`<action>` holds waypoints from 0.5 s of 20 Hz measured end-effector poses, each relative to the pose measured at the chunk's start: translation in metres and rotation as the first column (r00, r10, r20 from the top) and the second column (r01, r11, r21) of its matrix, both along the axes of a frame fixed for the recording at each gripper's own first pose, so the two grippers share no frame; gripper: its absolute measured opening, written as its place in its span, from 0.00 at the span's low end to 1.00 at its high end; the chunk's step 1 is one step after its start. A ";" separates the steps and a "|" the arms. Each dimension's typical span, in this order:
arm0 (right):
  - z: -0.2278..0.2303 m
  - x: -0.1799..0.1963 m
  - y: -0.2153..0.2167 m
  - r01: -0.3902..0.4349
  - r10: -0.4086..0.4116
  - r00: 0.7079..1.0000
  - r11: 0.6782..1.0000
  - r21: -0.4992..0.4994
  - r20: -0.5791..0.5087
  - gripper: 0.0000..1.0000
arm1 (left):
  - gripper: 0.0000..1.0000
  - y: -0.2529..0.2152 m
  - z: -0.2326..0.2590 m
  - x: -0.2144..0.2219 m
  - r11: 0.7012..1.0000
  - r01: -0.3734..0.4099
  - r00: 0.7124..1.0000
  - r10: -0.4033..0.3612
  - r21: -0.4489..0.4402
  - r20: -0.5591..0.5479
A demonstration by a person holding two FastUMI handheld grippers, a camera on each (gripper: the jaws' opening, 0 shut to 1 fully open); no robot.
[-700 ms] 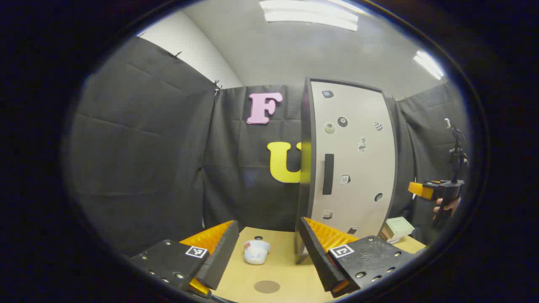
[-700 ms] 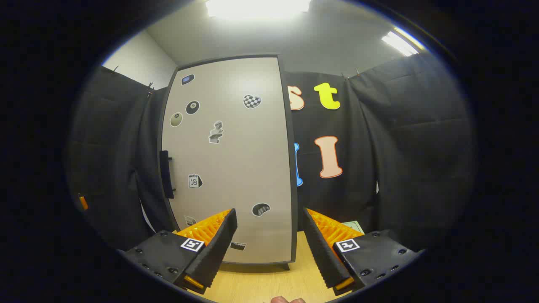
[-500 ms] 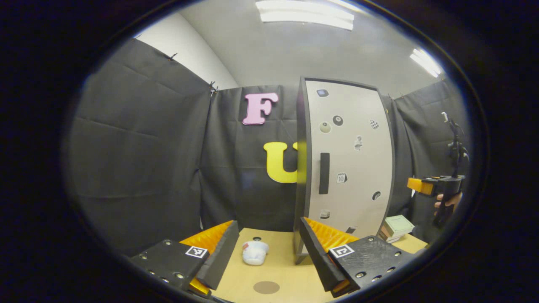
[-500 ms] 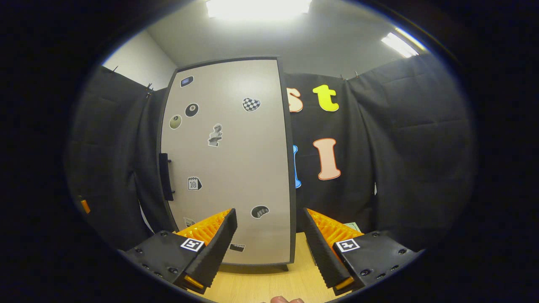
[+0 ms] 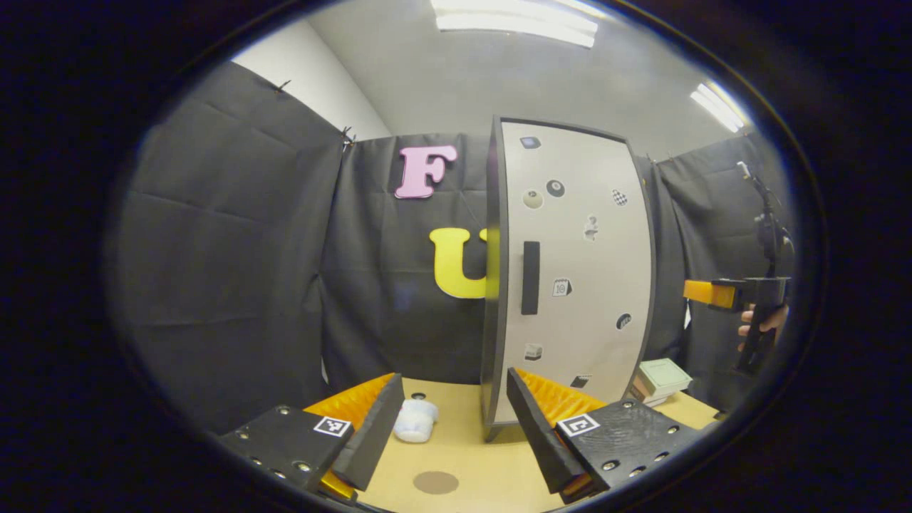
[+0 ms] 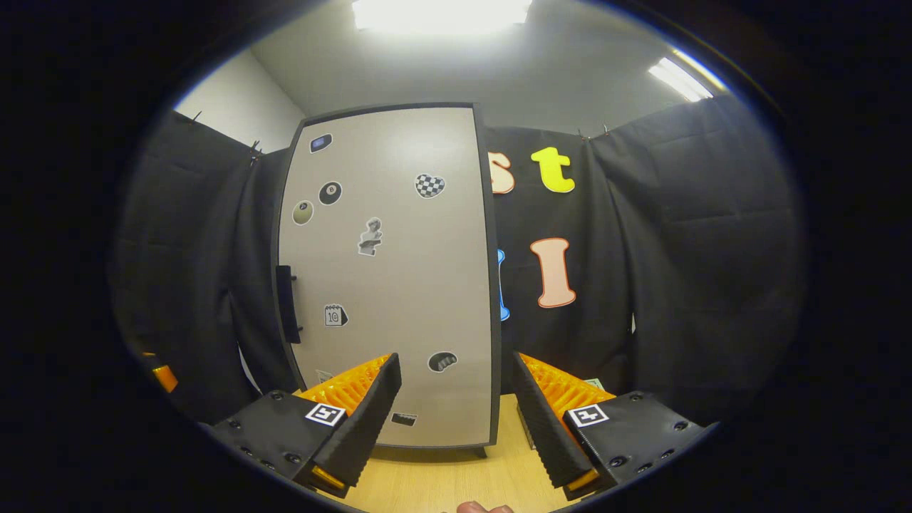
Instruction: Open the cabinet door with the right hand, grasp the bottle in the cabinet with the left hand and place it on the coaster, then close the cabinet door with the right hand.
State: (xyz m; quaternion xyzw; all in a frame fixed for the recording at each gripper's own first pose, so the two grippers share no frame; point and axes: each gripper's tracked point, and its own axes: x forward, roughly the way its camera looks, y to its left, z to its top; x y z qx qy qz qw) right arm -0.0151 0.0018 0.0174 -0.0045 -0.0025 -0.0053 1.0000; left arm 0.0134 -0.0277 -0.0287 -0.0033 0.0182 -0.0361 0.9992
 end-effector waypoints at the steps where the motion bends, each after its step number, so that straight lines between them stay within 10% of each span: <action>1: 0.000 -0.001 -0.001 0.004 -0.004 1.000 1.000 0.005 -0.002 0.96 | 0.89 0.000 0.000 0.000 1.000 0.004 1.000 -0.004 0.005 0.000; 10: -0.001 0.004 0.017 -0.030 0.031 0.999 0.999 0.012 -0.035 0.96 | 0.89 0.011 -0.021 -0.003 0.999 -0.030 0.999 0.029 -0.018 -0.025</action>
